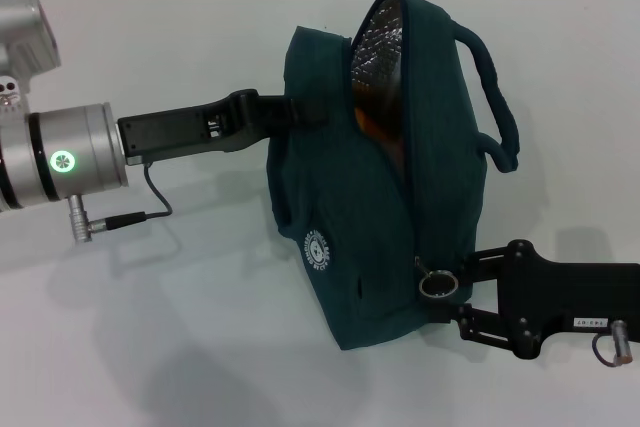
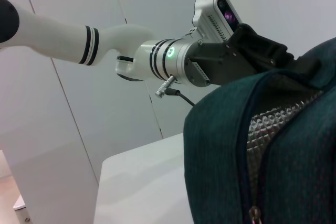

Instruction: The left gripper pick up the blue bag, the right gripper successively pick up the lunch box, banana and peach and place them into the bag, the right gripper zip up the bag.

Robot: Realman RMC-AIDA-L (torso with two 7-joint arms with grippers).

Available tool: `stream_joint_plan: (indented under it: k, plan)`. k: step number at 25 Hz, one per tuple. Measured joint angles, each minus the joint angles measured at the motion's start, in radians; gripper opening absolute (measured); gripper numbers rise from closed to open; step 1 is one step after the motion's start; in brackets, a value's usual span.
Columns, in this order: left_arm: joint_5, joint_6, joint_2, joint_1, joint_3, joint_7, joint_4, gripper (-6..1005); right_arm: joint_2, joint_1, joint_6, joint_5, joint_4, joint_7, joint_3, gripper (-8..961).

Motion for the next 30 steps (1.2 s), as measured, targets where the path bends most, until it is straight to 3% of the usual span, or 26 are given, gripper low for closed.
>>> stream_joint_plan:
  k: [13,18,30]
  plan:
    - [-0.002,0.0,0.0,0.007,0.0,-0.001,0.0,54,0.0,-0.003,-0.009,0.001,-0.01,-0.007,0.0,206]
    - [-0.002,0.0,0.0,0.009,0.0,0.0,0.0,53,0.001,-0.009,-0.022,0.009,-0.013,-0.01,0.0,12]
    - [-0.002,0.0,0.0,0.009,0.0,-0.001,0.0,60,-0.007,-0.097,-0.125,0.055,-0.136,-0.003,0.005,9]
